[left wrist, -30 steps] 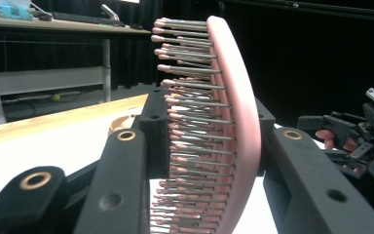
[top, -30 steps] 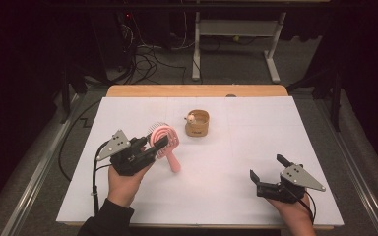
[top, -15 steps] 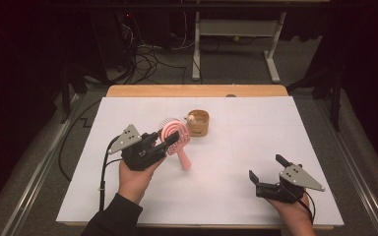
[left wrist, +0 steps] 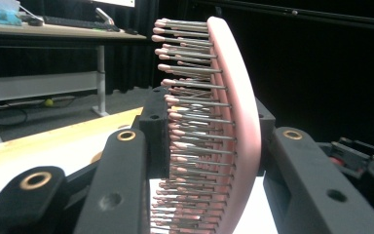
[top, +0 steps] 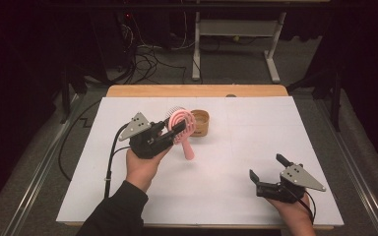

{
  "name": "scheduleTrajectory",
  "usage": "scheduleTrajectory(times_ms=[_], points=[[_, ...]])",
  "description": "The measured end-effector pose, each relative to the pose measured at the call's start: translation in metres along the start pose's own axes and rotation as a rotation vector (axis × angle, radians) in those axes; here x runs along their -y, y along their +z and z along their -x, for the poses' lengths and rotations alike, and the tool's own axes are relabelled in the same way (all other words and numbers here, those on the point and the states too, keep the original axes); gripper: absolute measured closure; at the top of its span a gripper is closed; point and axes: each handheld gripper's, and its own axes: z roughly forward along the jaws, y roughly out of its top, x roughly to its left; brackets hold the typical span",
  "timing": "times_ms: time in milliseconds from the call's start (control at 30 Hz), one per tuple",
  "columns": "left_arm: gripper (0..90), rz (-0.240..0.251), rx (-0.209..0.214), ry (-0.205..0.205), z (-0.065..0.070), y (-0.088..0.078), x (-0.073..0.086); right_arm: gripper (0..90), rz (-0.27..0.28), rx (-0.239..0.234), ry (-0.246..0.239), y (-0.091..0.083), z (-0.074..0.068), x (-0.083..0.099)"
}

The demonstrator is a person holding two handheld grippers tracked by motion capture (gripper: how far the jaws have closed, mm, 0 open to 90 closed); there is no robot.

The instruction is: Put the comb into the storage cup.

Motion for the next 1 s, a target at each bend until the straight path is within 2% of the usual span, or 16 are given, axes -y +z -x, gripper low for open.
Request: scheduleTrajectory(times_ms=[600,1000], points=[[63.3,0.032,-0.003,-0.029,-0.011,0.018,-0.016,0.1,0.004,-0.005,0.004,0.0,0.0,0.0],[63.3,0.055,-0.01,-0.03,-0.016,0.025,-0.03,0.1,0.009,-0.004,0.004,0.0,0.001,-0.001]])
